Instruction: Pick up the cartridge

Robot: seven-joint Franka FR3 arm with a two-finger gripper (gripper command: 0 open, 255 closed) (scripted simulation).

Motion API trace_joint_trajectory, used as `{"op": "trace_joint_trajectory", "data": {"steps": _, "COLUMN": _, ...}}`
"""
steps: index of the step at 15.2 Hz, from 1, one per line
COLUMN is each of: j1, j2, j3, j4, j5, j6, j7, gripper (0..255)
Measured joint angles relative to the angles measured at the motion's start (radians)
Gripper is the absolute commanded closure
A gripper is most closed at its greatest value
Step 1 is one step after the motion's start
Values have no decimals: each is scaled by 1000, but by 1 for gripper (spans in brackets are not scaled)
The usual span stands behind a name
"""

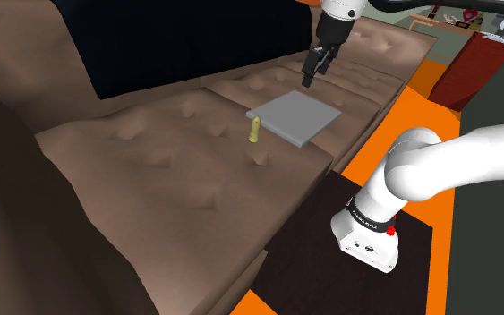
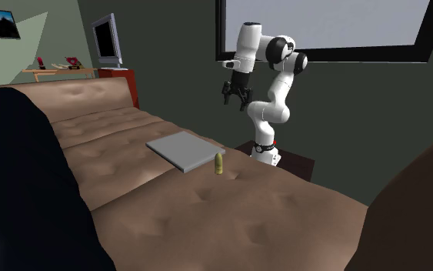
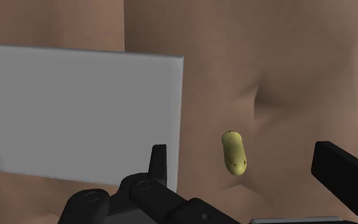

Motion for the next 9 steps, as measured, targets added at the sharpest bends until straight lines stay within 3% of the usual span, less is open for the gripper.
{"op": "trace_joint_trajectory", "data": {"steps": 2, "j1": -1, "j2": 10, "j3": 1, "j4": -8, "j5": 4, "j6": 18, "j7": 9, "gripper": 0}}
{"op": "trace_joint_trajectory", "data": {"steps": 9, "j1": -21, "j2": 166, "j3": 5, "j4": -83, "j5": 49, "j6": 253, "j7": 109, "gripper": 0}}
